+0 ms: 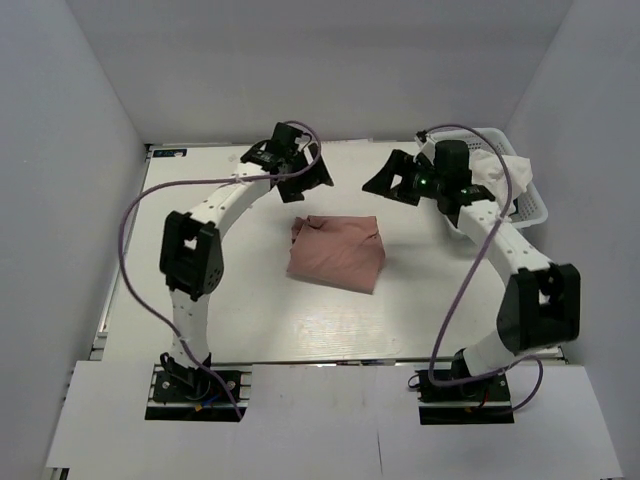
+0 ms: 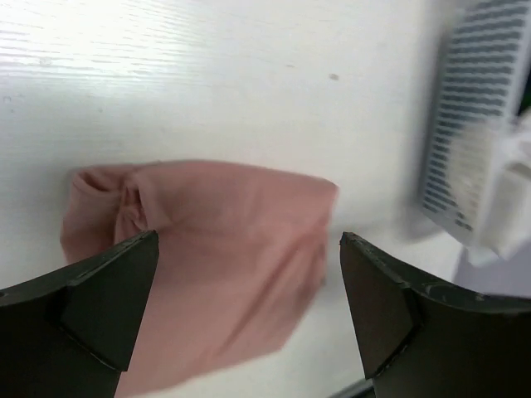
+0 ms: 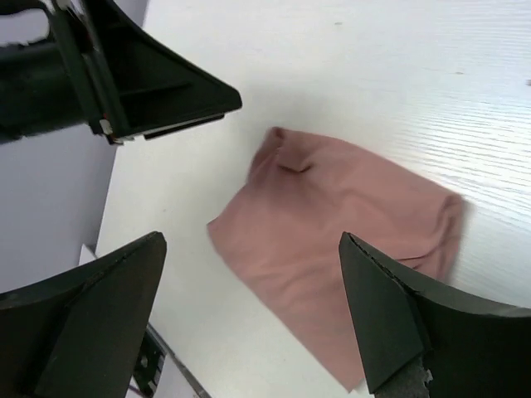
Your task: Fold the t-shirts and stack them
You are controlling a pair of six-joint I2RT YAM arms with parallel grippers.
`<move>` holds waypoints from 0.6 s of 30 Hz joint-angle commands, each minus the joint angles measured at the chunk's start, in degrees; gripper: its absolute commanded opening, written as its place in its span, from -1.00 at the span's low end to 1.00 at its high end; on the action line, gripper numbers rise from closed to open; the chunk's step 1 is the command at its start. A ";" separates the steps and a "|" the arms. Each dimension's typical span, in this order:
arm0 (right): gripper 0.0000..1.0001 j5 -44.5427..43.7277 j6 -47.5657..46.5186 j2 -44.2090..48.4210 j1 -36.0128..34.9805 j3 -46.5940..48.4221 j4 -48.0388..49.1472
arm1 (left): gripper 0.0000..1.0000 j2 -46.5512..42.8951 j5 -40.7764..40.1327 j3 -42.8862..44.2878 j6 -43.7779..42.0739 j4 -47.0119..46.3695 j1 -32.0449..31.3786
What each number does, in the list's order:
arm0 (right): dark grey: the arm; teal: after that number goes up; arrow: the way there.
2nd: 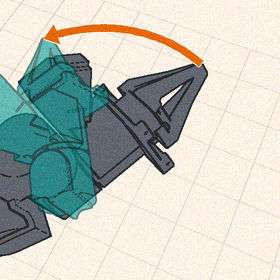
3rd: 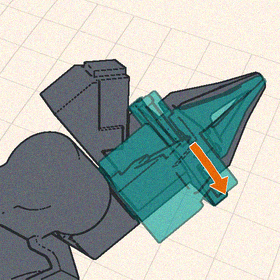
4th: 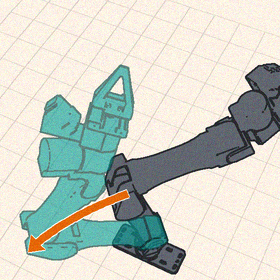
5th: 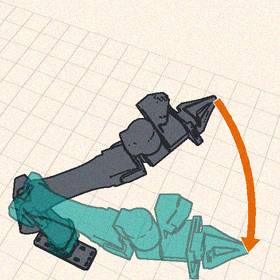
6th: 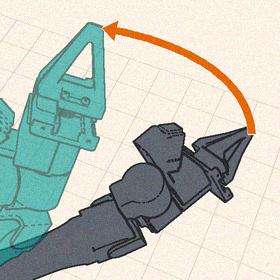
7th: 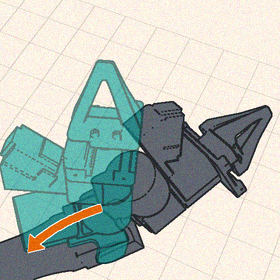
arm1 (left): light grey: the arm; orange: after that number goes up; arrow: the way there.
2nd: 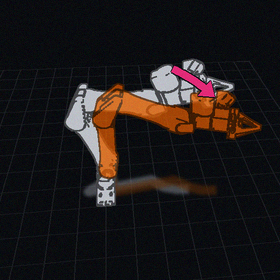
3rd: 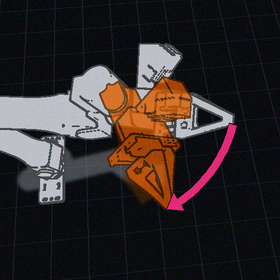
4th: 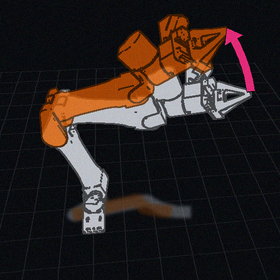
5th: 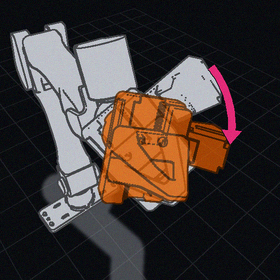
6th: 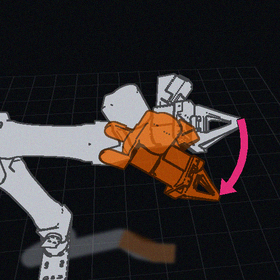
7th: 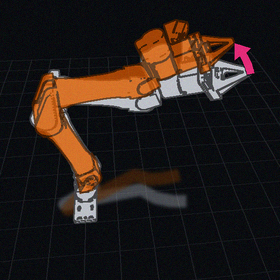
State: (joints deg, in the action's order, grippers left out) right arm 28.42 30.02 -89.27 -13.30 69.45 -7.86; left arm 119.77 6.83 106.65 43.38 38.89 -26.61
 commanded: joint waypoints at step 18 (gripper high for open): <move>0.81 2.78 9.27 -7.40 -7.00 -30.33 27.73 | 1.00 -10.52 20.24 -45.56 7.61 -24.75 -2.93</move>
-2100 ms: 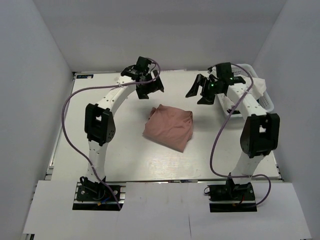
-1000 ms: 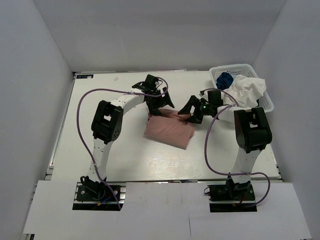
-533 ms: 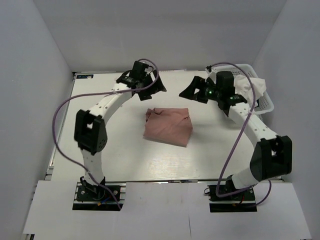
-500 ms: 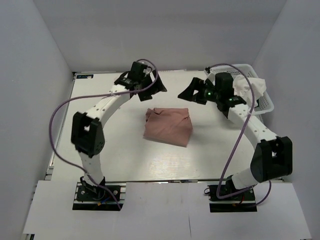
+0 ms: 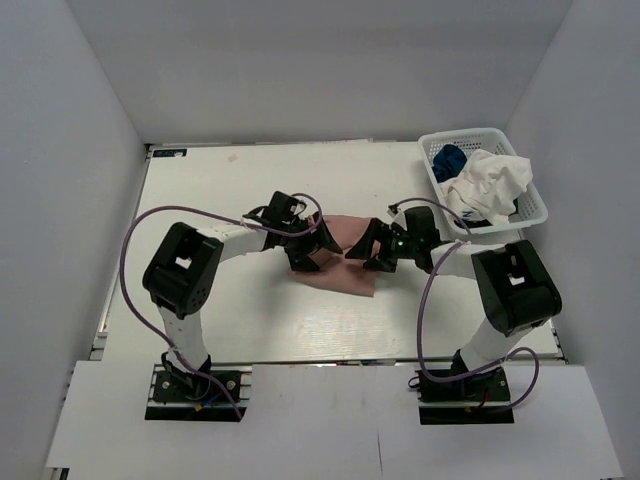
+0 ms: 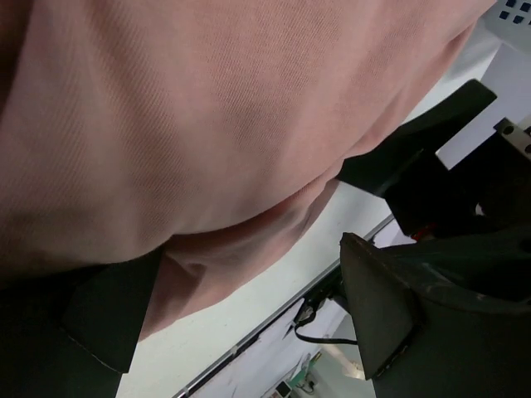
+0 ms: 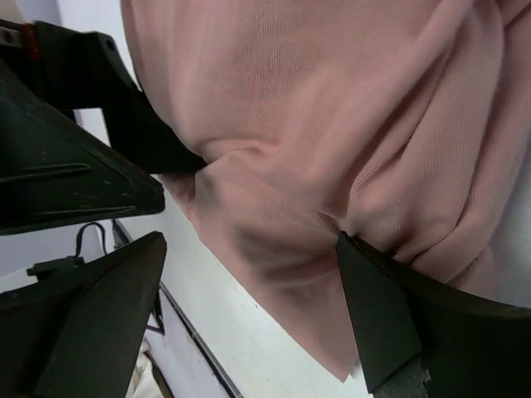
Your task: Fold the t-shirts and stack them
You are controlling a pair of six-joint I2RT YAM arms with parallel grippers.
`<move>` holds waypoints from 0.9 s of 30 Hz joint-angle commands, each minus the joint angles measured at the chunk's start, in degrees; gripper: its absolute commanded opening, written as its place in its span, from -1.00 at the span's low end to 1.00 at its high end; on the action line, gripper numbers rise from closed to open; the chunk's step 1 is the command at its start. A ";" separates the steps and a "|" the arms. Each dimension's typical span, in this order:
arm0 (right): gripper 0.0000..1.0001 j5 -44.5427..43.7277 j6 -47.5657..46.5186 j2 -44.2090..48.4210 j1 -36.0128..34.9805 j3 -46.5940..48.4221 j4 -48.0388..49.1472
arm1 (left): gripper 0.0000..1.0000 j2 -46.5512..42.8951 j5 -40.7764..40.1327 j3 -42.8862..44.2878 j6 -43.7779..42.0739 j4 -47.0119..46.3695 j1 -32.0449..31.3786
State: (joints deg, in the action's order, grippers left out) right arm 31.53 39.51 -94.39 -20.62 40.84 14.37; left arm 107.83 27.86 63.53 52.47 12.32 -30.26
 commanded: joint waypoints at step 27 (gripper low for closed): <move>0.81 -2.96 -13.57 22.30 1.73 12.42 -23.94 | 1.00 -9.67 -28.91 14.78 -10.46 30.56 1.26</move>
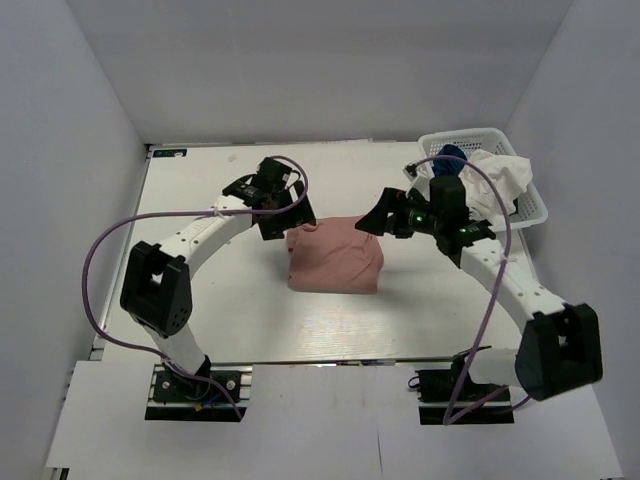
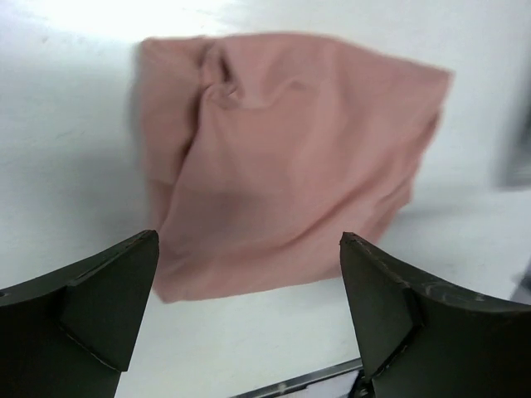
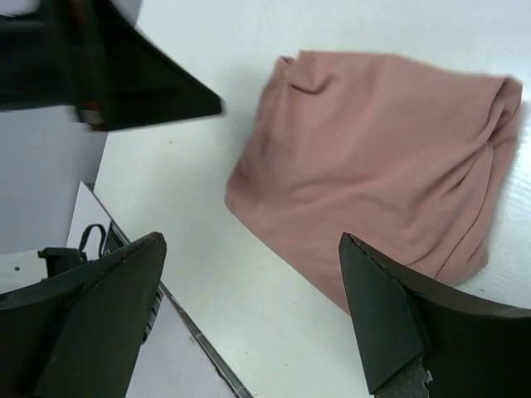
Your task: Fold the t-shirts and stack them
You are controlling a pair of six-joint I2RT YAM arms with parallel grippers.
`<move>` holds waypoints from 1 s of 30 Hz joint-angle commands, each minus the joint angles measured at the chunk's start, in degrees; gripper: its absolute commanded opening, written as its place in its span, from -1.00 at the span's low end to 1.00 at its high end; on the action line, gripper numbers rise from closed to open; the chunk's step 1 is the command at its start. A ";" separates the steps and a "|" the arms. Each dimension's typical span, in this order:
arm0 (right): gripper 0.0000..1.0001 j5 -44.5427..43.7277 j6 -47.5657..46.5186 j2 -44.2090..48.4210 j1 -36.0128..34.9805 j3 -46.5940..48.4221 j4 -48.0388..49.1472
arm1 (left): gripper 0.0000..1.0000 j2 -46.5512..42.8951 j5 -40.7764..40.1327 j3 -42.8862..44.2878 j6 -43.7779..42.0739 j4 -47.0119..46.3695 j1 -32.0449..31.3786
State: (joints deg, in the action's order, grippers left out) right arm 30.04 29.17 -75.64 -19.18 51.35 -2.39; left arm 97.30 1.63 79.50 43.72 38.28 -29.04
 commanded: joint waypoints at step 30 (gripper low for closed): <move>0.81 -14.92 -8.25 12.53 1.16 4.10 -21.16 | -1.00 22.94 -22.10 19.01 -15.68 11.90 13.12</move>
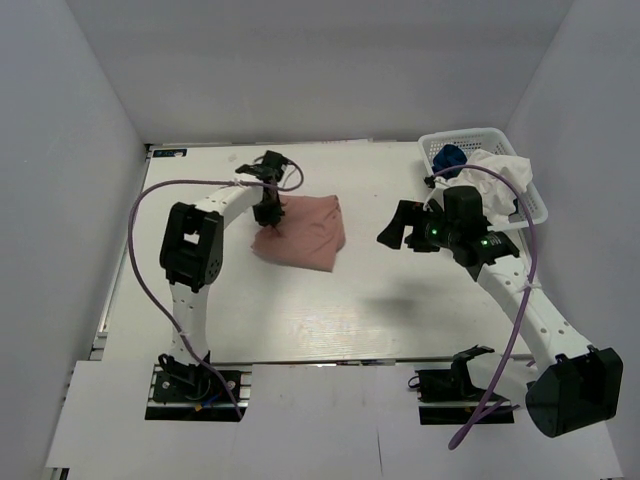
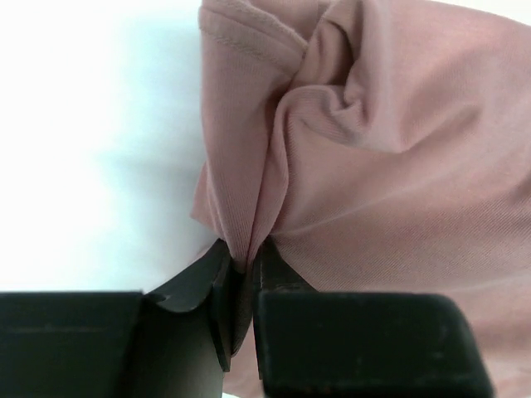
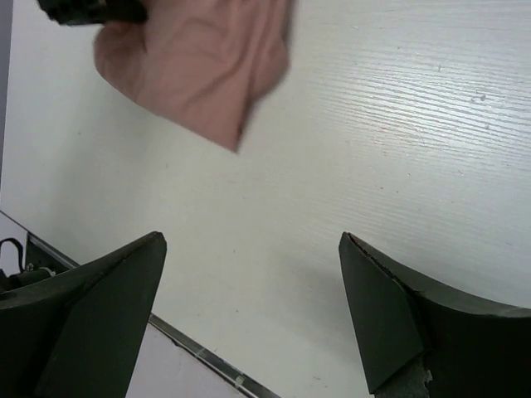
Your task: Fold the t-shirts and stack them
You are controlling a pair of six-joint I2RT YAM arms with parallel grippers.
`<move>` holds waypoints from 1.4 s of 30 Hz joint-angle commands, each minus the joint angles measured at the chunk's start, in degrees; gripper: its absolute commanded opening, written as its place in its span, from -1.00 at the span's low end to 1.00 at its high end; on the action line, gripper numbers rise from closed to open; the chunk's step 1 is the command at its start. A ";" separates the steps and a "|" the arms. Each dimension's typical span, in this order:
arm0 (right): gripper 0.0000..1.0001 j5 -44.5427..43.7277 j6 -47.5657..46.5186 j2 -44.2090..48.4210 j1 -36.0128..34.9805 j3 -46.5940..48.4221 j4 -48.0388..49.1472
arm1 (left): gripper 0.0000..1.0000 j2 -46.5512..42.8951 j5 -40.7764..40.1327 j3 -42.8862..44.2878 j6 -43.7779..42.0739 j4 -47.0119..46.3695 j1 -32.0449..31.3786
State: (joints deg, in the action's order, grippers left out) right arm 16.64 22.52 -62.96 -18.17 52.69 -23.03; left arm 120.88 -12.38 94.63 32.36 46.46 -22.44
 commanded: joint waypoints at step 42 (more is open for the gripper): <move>0.81 1.29 -2.48 -16.50 1.30 21.85 -6.60 | 1.00 6.58 14.03 37.31 -32.37 -11.21 34.75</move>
State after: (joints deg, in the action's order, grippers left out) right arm 17.69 19.53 -83.31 -16.95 73.73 -31.57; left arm 138.85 -6.72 130.13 -4.34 34.68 13.91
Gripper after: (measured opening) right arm 0.904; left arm 0.996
